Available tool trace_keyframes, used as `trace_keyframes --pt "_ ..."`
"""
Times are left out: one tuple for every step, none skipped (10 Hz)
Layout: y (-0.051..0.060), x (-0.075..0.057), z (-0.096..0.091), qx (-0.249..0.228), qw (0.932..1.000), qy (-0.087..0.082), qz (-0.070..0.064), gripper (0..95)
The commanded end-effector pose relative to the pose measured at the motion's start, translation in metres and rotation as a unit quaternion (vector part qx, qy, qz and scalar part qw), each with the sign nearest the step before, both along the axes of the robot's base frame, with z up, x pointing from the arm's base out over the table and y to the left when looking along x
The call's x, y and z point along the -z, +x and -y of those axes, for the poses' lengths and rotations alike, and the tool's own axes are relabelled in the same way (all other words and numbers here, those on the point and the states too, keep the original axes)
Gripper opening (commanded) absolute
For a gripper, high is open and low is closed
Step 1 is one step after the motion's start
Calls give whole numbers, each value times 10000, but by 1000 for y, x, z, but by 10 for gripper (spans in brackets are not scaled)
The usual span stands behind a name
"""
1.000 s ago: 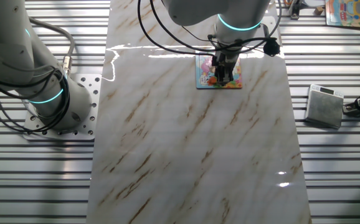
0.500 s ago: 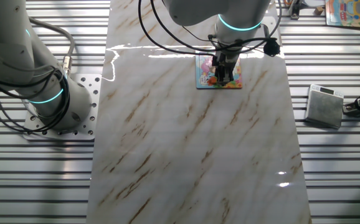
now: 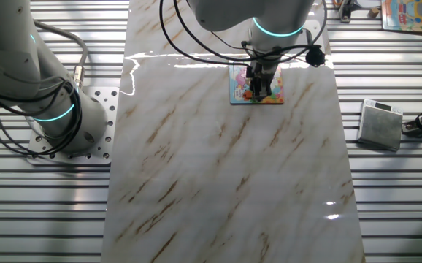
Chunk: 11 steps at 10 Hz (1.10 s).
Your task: Assemble one piece of a puzzle
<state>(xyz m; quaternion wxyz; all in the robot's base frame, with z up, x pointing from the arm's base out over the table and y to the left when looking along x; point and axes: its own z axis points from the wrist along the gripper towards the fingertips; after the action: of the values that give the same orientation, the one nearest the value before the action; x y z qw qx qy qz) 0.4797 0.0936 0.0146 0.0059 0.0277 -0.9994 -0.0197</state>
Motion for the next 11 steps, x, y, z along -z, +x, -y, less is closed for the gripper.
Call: trace_keyframes --pt "0 0 0 -3 10000 2 0 0" --pt "0 1 1 -9 10000 4 0 0" --pt "0 1 1 -13 10000 10 0 0" --pt "0 1 1 -10 10000 6 2 0" --pt "0 1 1 -3 10000 17 4 0" --pt "0 2 1 1 10000 19 7 0" --pt "0 2 1 13 10000 15 6 0" --pt "0 2 1 25 10000 16 2 0" --pt "0 2 1 10 10000 25 11 190" --pt "0 2 1 -4 10000 31 13 190" --pt "0 2 1 -11 10000 31 12 190"
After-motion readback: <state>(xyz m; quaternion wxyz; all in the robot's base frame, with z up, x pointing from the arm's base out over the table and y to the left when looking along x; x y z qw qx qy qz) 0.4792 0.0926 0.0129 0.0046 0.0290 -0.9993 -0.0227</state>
